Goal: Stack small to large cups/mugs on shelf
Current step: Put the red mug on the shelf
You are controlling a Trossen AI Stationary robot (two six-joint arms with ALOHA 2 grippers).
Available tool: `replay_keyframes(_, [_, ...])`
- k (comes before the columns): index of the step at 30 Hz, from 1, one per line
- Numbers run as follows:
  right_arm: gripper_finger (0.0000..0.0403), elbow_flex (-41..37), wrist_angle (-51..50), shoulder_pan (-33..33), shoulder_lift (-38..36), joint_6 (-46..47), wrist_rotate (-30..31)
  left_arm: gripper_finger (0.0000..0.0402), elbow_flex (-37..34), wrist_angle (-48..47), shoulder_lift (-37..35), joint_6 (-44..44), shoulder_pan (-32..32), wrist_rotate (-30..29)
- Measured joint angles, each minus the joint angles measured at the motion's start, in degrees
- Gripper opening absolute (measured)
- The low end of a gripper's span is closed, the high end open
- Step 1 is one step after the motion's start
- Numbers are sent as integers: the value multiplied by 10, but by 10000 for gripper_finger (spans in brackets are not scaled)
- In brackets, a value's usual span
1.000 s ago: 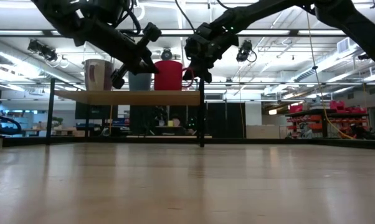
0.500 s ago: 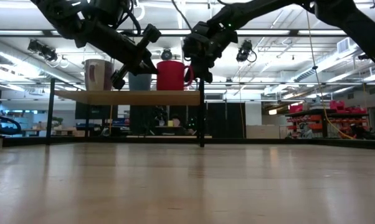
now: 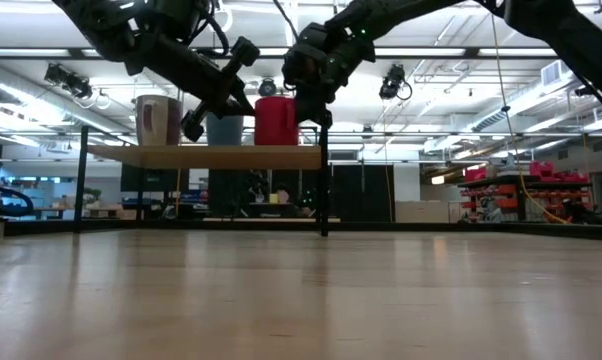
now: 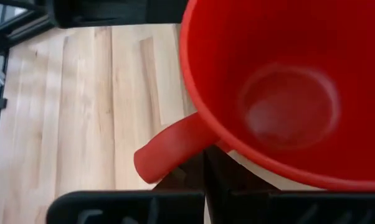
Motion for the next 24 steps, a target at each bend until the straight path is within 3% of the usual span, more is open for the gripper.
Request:
replay_keyframes(6, [0,0,5,-2,0,15,6,21,25,-19,0,22,6,15])
replay_keyframes(12, [0,0,-9,-6,0,16,24,6,30,-50,0,22,3,28])
replay_keyframes(20, [0,0,-31,-13,-10,13,32,24,30,-58,0,15,-10,28])
replay_keyframes(24, [0,0,-39,-13,-14,6,42,13,30,-63,0,11,-15,24])
